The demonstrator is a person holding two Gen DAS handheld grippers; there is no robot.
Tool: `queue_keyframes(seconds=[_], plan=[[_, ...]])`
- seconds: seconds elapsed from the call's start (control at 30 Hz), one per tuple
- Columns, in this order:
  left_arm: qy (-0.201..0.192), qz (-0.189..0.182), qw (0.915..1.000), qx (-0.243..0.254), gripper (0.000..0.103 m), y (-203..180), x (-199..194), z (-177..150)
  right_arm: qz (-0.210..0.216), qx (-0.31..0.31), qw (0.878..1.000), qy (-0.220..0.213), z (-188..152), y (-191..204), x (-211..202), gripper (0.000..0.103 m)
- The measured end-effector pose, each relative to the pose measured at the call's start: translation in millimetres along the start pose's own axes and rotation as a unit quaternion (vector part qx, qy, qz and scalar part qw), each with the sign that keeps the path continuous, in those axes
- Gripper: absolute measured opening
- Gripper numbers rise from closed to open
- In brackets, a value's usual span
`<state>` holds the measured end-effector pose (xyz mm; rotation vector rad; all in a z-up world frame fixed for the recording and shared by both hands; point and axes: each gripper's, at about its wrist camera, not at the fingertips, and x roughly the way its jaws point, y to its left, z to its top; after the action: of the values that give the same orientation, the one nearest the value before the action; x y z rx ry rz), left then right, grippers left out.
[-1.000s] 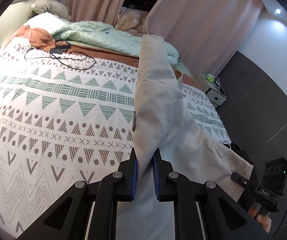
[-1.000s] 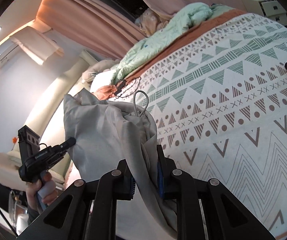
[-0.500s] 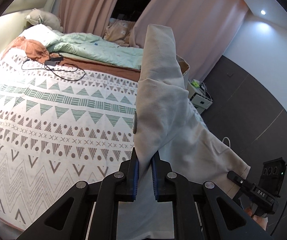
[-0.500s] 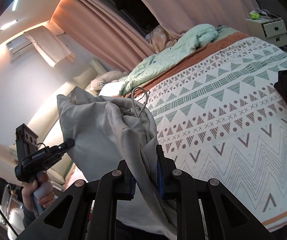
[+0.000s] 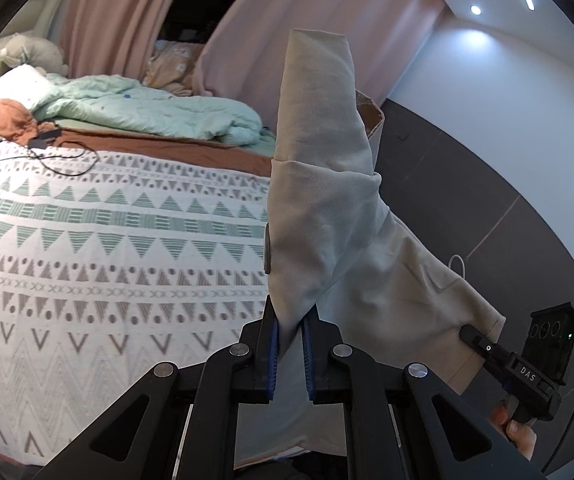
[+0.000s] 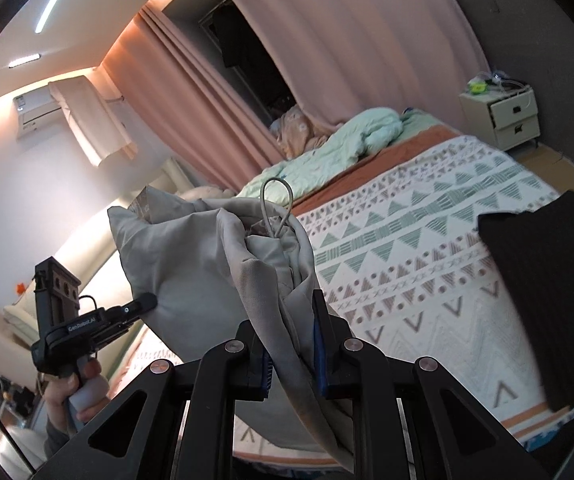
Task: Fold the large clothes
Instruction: 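Carry the folded jacket with both tools toward the black garment stack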
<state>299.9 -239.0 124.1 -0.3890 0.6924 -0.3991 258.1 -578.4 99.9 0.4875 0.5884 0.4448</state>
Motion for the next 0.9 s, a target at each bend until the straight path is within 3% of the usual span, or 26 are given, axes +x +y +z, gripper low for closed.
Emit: queue_keyframes(seconds=[0.43,0.9], plan=[[0.032,-0.091,0.994,0.053,0.009,-155.1,47.1,-4.8,-0.085,-0.015,0.994,-0.069,48.8,-62.8,-122.4,0.016],[0.048,-0.129,0.9872,0.08,0.009,-273.0,71.7,-22.1,-0.158,-0.035,0.981,-0.111,77.5,-100.8,-223.3,0.015]])
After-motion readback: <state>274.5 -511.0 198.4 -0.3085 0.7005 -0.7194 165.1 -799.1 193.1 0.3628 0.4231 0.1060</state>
